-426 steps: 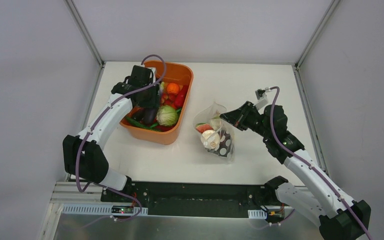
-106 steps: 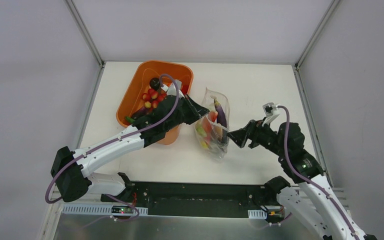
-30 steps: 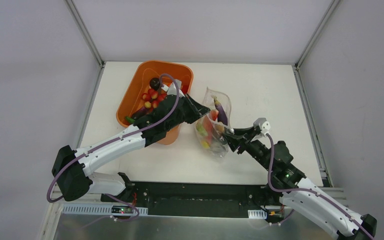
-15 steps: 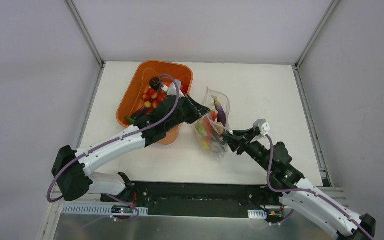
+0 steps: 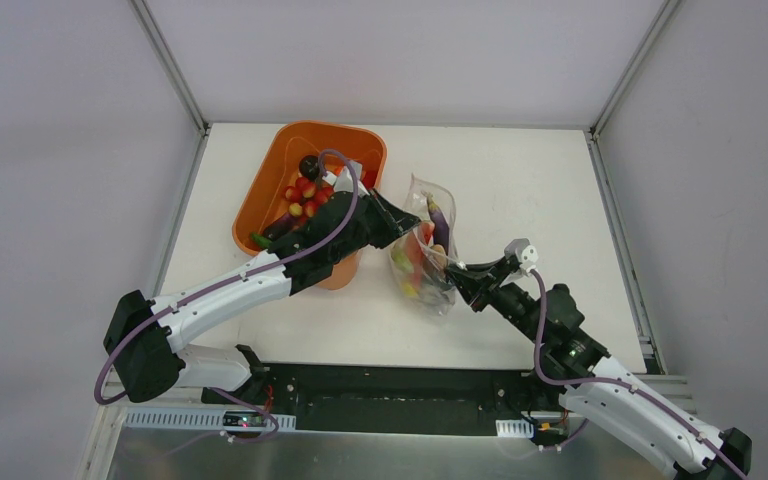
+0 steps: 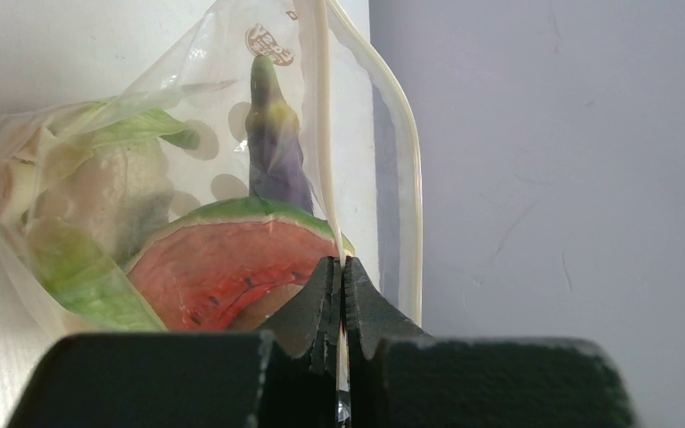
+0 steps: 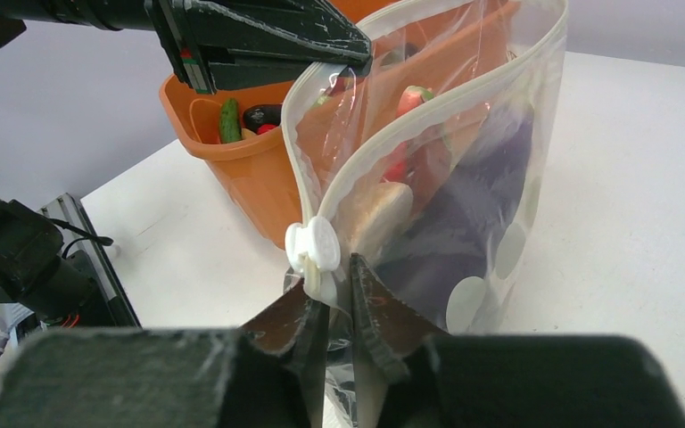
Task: Place the food in the zip-top bag and seal the zipper
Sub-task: Zip the zipper food storage bag at the center of the board.
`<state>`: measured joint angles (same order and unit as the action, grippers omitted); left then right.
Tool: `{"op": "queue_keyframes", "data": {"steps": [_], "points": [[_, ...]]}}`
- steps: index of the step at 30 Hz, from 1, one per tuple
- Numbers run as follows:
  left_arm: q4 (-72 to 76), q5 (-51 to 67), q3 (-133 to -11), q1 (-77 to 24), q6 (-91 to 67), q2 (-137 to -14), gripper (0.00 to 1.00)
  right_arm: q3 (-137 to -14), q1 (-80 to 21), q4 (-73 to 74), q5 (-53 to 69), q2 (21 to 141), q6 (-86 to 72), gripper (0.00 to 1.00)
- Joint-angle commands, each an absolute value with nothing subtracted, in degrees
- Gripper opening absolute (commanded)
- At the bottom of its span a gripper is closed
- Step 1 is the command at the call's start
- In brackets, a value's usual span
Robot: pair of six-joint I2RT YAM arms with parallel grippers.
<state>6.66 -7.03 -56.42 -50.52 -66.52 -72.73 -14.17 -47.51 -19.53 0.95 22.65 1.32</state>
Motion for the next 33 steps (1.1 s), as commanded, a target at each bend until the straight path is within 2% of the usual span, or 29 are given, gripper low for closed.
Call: {"op": "queue_keyframes", "data": {"steps": [1,3,5,14,20,21,24,26,28,33], "points": [[9.90,-7.79,-56.34,-50.09,-67.04,-70.73,0.00,-14.42,-47.74,-21.60,1.51,22.04,0.64,0.14],[10.00,-8.01,-56.25,-50.07,-67.06,-70.61,0.00,-14.31,-47.73,-21.56,1.54,21.43,0.53,0.24],[10.01,-8.00,-56.25,-50.08,-67.06,-70.55,0.00,-14.32,-47.73,-21.11,1.66,21.20,0.53,0.26],[10.41,-7.92,-55.98,-50.09,-67.32,-70.45,0.00,-14.33,-47.72,-21.07,1.93,21.36,0.83,0.00],[11.32,-7.54,-55.47,-50.08,-66.90,-70.00,0.00,-14.78,-47.81,-20.97,1.86,21.12,0.88,0.00],[11.53,-7.12,-55.48,-50.01,-66.12,-69.82,0.03,-15.21,-47.75,-20.56,1.74,20.91,0.88,0.00],[9.71,-5.98,-56.94,-50.00,-60.92,-69.14,0.39,-17.67,-47.78,-18.14,1.60,20.41,1.15,0.00],[5.25,-6.33,-59.65,-50.01,-55.31,-67.81,0.57,-20.20,-47.73,-15.21,2.64,20.66,2.26,0.00],[-0.30,-7.38,-62.17,-50.01,-48.79,-65.90,0.67,-23.17,-47.72,-11.26,3.29,21.39,3.96,0.00],[-10.23,-10.98,-66.69,-50.01,-35.07,-60.56,0.85,-30.12,-47.66,-5.55,5.73,23.83,5.91,0.00]]}}
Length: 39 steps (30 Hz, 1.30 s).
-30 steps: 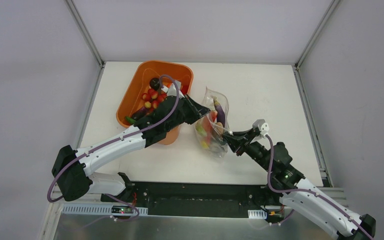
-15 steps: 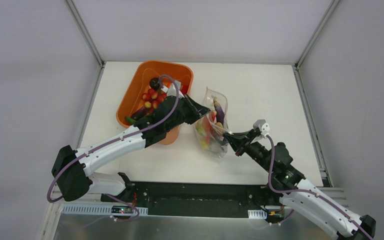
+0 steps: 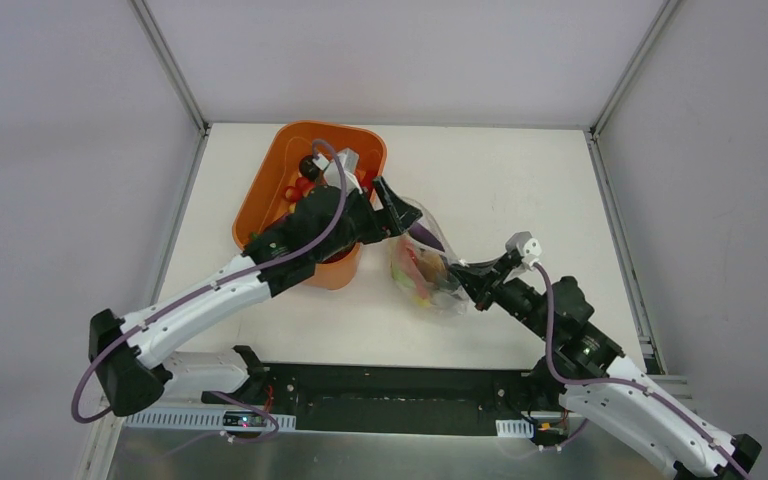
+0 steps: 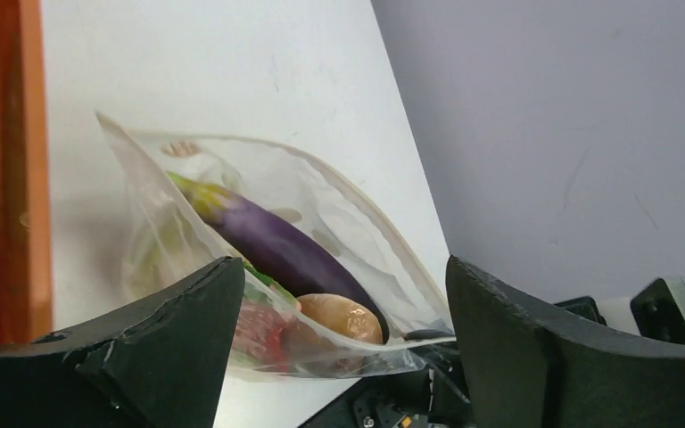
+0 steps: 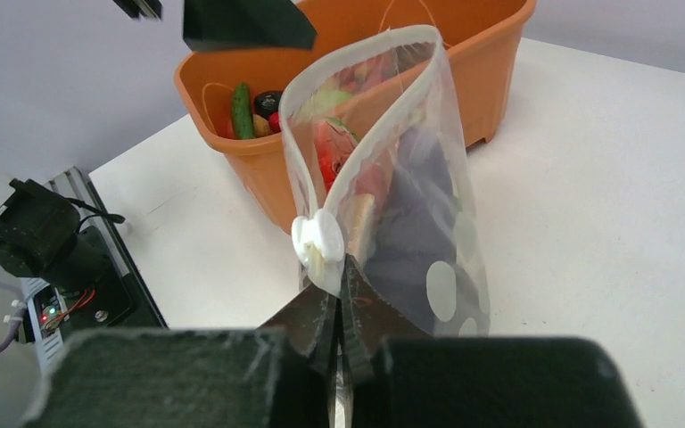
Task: Place the food in the zip-top bag and seal the zipper
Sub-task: Zip the zipper food storage bag at the center of the board.
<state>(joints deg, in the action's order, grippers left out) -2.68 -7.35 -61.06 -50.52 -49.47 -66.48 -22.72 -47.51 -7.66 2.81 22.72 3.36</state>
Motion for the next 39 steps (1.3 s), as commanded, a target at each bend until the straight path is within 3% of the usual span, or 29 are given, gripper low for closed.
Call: {"op": "queue_keyframes", "data": {"steps": [1,7,13,20,26,30,39], "points": [[-12.02,-11.16,-67.43,-49.97,-33.03,-59.80,0.87,-31.71,-47.67,-4.57,6.67,24.79,6.26,0.00],[-18.54,-9.92,-68.73,-50.00,-25.31,-54.83,0.99,-41.84,-47.47,3.48,14.40,31.45,8.35,0.00],[-21.58,-9.55,-67.13,-50.01,-19.10,-49.46,0.99,-50.19,-47.26,12.70,26.16,34.94,12.29,0.00],[-18.47,-9.45,-63.64,-49.94,-13.32,-42.90,0.99,-55.18,-47.17,20.85,31.07,35.62,17.54,0.00],[-18.54,-5.14,-63.29,-50.00,-12.31,-42.70,0.99,-56.06,-47.19,22.74,38.74,38.43,19.66,0.00],[-19.90,-0.41,-65.14,-49.99,-12.31,-46.44,0.99,-53.93,-46.69,21.90,36.68,41.60,19.86,0.00],[-12.81,19.14,-64.88,-49.99,-8.65,-52.69,0.99,-47.17,-40.49,12.87,38.19,42.68,14.28,0.00]]}}
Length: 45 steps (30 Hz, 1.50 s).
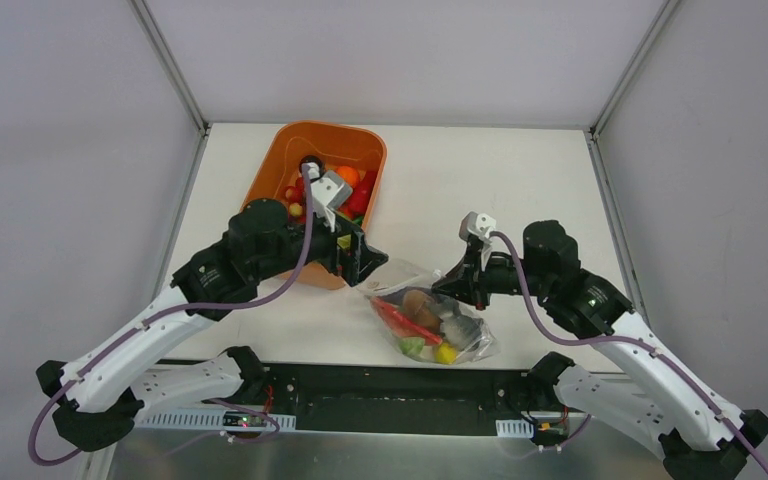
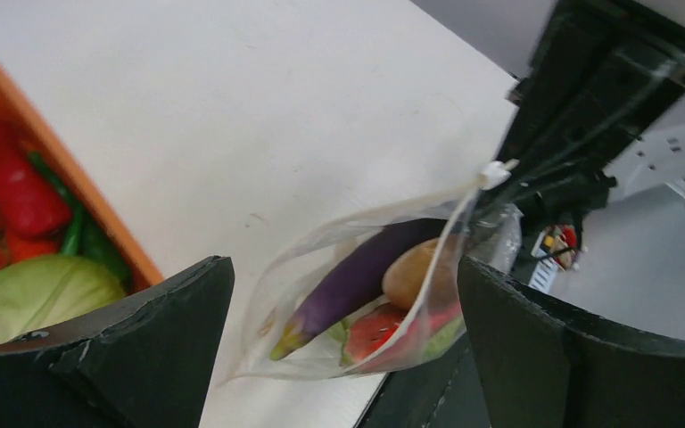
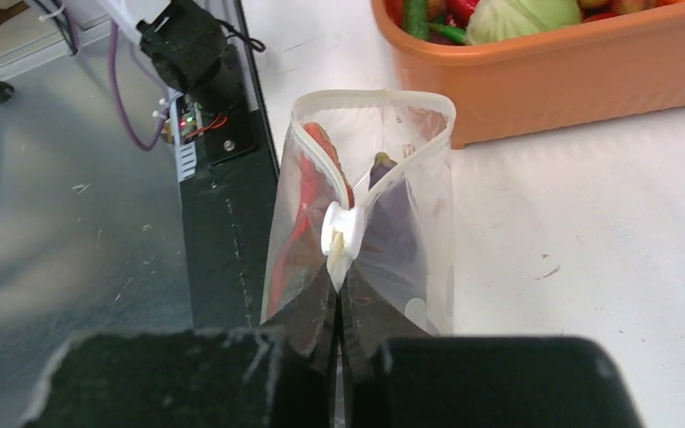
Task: Place the food in the zip-top bag and seal the zipper
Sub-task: Zip the zipper food storage bag at the center of the board.
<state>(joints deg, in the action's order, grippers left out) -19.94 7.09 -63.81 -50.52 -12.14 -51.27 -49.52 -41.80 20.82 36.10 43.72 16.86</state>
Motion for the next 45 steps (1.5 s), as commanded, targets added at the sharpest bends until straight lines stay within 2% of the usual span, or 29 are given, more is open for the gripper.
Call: {"op": "queue_keyframes", "data": {"steps": [1,7,11,17,26,35,39,45], "points": [[-11.81,20.45,-65.00,-50.01,-8.33,-53.63,0.99,-46.51,-40.44,11.80,38.36,42.04,14.02,0.00],[-7.28,32.29,-68.66,-50.01,-5.18,-60.16,0.97,-47.55,-40.13,13.50,43.05,40.59,15.27,0.00],[-8.81,40.73,-74.31,-50.05,-4.41,-65.42,0.91,-48.90,-40.07,15.49,46.41,39.96,17.10,0.00],[-11.33,45.68,-78.68,-50.66,-4.85,-69.53,0.84,-50.17,-40.02,16.53,47.27,38.03,19.68,0.00],[-15.79,45.99,-80.02,-52.95,-3.32,-70.43,0.68,-49.72,-39.91,14.44,49.65,37.47,20.49,0.00],[-17.96,42.00,-80.27,-56.84,-0.53,-71.32,0.64,-48.22,-39.74,12.58,48.92,37.01,19.09,0.00],[-18.38,34.84,-81.68,-59.31,-0.53,-73.14,0.53,-47.70,-39.74,11.47,48.09,36.76,18.15,0.00],[-19.58,29.67,-82.46,-60.79,1.46,-74.26,0.43,-47.22,-39.66,11.24,47.15,36.21,17.84,0.00]]}}
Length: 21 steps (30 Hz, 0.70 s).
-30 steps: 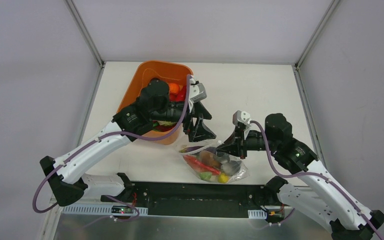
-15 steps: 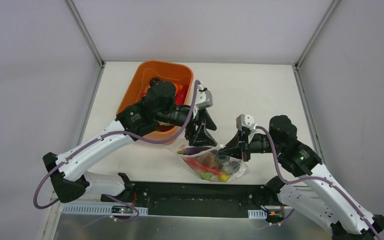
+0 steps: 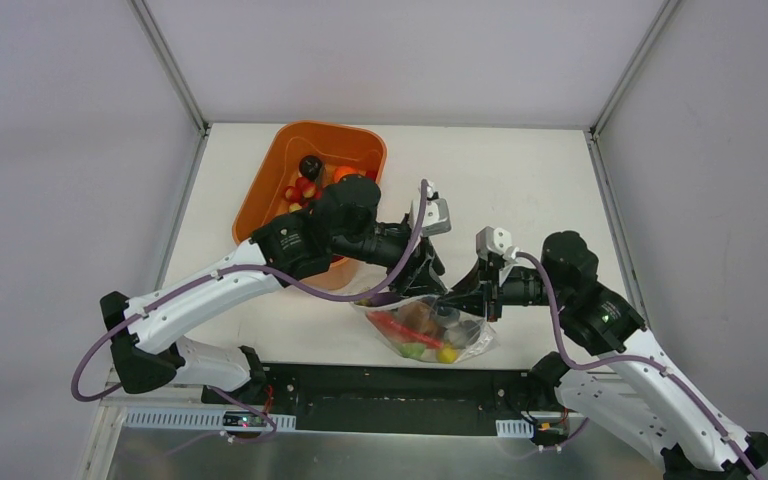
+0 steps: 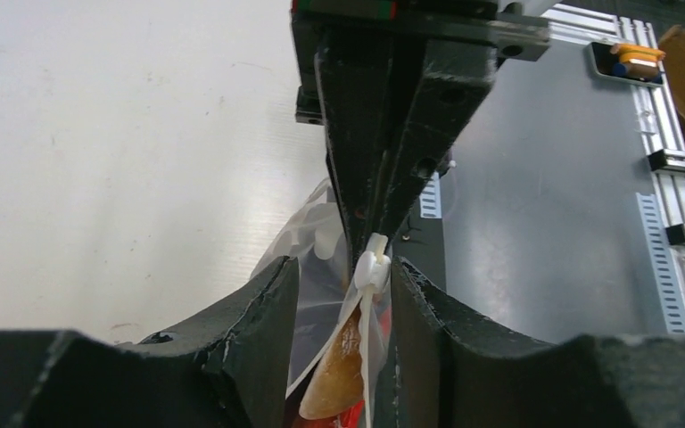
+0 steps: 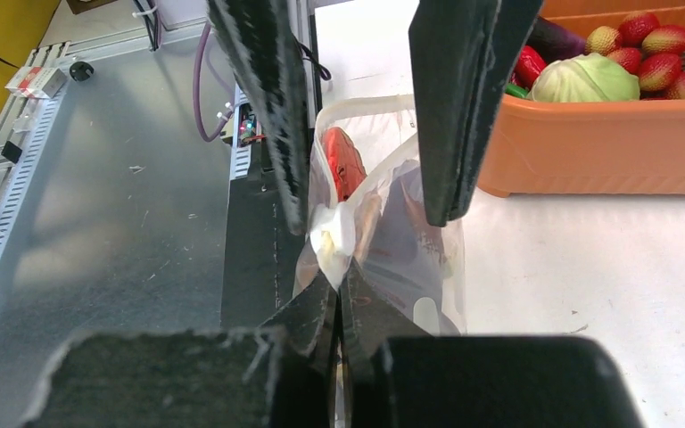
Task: Place the food in the zip-top bag and seal the zipper
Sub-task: Zip the zipper food storage bag at the center of the board.
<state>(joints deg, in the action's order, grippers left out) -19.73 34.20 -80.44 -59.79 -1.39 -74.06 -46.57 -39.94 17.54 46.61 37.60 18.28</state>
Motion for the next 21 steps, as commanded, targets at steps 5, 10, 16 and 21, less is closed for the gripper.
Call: {"op": "queue_keyframes", "data": {"steps": [5,10,16,21], "points": [[-21.27,28.73,-83.08,-61.17,2.34,-74.97,0.27,-47.21,-39.70,11.25,46.33,36.07,17.84,0.00],[-21.77,30.11,-83.14,-61.18,2.97,-75.03,0.08,-46.88,-39.61,10.59,45.11,35.74,17.29,0.00],[-22.32,31.27,-83.19,-61.19,3.08,-75.09,0.12,-46.16,-39.60,9.45,43.75,34.90,16.52,0.00],[-21.09,32.38,-83.14,-61.23,2.82,-75.43,0.39,-46.22,-39.58,9.49,44.76,35.03,16.52,0.00]]}}
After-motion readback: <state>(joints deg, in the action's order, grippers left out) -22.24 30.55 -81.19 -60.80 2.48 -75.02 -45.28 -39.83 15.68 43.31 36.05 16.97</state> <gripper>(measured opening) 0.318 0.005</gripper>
